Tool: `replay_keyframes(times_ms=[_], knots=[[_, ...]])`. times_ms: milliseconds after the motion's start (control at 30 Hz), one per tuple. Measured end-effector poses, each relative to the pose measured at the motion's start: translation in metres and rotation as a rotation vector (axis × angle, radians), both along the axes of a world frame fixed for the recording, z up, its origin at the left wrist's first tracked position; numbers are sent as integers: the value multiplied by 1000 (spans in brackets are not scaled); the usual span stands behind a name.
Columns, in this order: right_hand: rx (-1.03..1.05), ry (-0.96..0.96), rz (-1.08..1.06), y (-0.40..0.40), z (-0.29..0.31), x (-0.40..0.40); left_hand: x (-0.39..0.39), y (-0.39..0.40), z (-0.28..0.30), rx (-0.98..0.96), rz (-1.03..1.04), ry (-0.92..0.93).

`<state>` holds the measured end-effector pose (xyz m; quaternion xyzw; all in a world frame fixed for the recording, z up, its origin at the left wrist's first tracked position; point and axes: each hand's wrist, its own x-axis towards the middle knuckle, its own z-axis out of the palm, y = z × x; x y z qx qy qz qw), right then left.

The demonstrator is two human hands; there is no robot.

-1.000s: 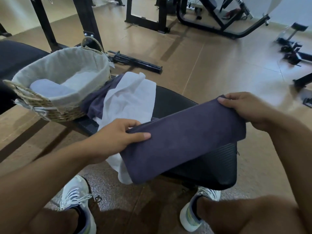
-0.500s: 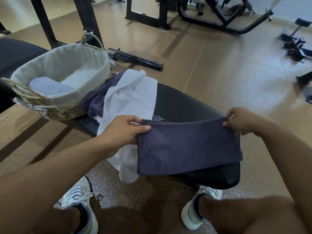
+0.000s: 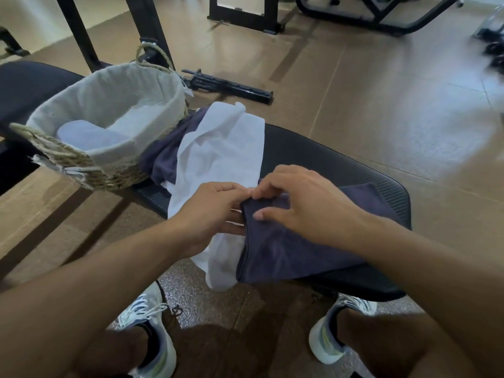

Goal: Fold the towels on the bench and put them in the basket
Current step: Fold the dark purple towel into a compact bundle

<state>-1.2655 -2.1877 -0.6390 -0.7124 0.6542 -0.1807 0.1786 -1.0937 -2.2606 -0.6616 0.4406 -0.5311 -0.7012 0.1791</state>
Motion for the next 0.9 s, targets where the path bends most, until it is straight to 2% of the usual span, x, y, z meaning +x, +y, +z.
replay_keyframes(times_ms=[233, 600, 900], knots=[[46, -29, -14, -7, -1, -5, 1, -2, 1, 19, 2, 5], [58, -42, -81, -10, -5, -13, 3, 0, -4, -124, 52, -29], [98, -42, -51, -11, -1, -18, 5, 5, -5, -239, -21, -76]])
